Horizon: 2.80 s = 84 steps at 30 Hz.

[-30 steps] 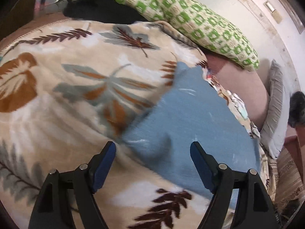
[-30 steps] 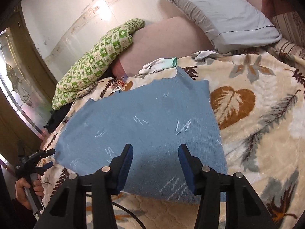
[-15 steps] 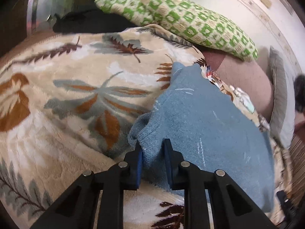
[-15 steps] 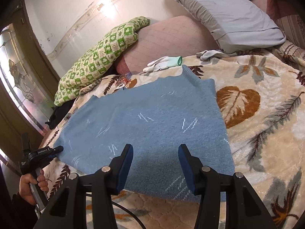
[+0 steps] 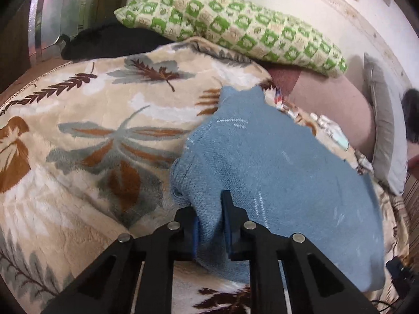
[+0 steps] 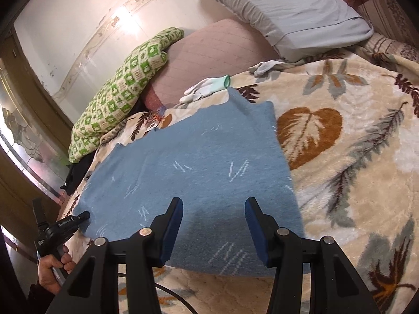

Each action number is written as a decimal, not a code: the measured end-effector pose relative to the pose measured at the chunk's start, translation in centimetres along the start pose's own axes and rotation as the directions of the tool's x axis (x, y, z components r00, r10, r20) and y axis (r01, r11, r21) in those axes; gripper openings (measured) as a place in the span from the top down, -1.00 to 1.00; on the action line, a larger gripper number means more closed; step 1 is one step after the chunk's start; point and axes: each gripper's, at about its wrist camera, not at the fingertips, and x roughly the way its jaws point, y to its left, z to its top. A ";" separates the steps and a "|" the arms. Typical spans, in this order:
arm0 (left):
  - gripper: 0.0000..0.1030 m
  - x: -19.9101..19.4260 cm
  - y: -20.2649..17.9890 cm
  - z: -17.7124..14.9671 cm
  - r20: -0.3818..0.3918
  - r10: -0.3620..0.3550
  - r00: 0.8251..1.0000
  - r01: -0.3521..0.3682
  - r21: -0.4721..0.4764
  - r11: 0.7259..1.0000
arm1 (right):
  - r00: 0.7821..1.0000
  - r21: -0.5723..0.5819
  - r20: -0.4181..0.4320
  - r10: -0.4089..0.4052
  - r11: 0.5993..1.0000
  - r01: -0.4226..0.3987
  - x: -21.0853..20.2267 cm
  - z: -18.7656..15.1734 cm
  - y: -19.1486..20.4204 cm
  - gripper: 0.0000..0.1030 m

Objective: Fold small clothes

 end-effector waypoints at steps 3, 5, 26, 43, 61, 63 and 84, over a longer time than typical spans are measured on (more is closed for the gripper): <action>0.74 -2.5 -1.9 0.3 0.072 -0.018 0.997 0.014 0.058 0.998 | 1.000 0.011 0.015 -0.018 1.000 0.017 -0.7 0.1 -0.6 -0.03; 0.77 -4.4 -3.7 0.4 0.111 -0.050 0.992 0.038 0.109 0.993 | 0.999 0.049 0.030 -0.019 0.999 0.018 -1.2 0.5 -1.6 -0.03; 0.84 -7.2 -33.3 -10.3 -0.095 -0.271 0.958 0.277 0.562 0.779 | 0.987 0.516 0.162 0.016 0.851 -0.099 -8.1 2.4 -18.0 -0.03; 0.83 -5.8 -34.4 -14.9 -0.234 -0.333 0.913 0.407 0.532 0.742 | 0.990 0.486 0.111 0.084 0.864 -0.128 -6.6 2.3 -16.6 -0.03; -0.30 -8.1 -33.8 -16.7 -0.261 -0.366 0.893 0.445 0.620 0.646 | 0.996 0.502 0.040 0.082 0.860 -0.091 -5.2 1.9 -16.9 -0.03; -0.48 -10.9 -32.1 -15.1 -0.187 -0.410 0.893 0.430 0.630 0.647 | 0.995 0.469 0.065 0.081 0.877 -0.102 -5.5 2.2 -15.5 -0.03; -0.69 1.1 -21.3 -10.3 -0.019 0.003 1.000 0.010 0.637 0.771 | 0.986 -0.061 -0.055 0.156 0.985 -0.159 5.0 12.4 2.0 -0.03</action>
